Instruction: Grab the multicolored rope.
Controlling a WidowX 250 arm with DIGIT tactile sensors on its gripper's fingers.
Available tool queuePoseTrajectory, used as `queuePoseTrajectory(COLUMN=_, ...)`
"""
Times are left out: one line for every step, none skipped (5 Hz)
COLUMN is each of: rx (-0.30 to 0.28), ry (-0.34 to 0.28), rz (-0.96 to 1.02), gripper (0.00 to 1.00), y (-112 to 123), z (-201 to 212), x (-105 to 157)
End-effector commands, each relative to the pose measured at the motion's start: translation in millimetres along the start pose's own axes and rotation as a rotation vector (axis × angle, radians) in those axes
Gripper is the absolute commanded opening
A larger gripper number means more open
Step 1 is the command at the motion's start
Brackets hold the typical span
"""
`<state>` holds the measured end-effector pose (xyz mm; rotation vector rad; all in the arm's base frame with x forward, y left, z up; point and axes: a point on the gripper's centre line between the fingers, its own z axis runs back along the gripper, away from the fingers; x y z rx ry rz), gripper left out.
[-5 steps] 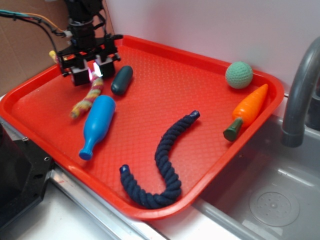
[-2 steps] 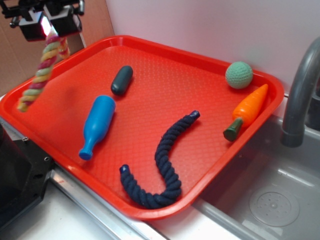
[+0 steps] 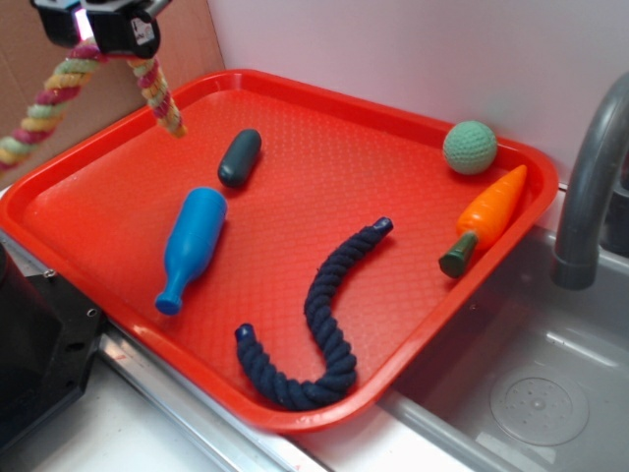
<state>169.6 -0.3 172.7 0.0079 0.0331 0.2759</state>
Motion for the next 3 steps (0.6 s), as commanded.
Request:
queuePoseTrajectory(rx=-0.018, ry=-0.194, rz=-0.066, gripper=0.0, y=3, z=9, x=30)
queuePoseTrajectory(rx=-0.047, ry=-0.263, rz=-0.064, gripper=0.0, y=-2, z=14, x=43)
queuePoseTrajectory(rx=-0.043, ry=-0.26, rz=-0.043, gripper=0.0, y=-3, z=15, x=47)
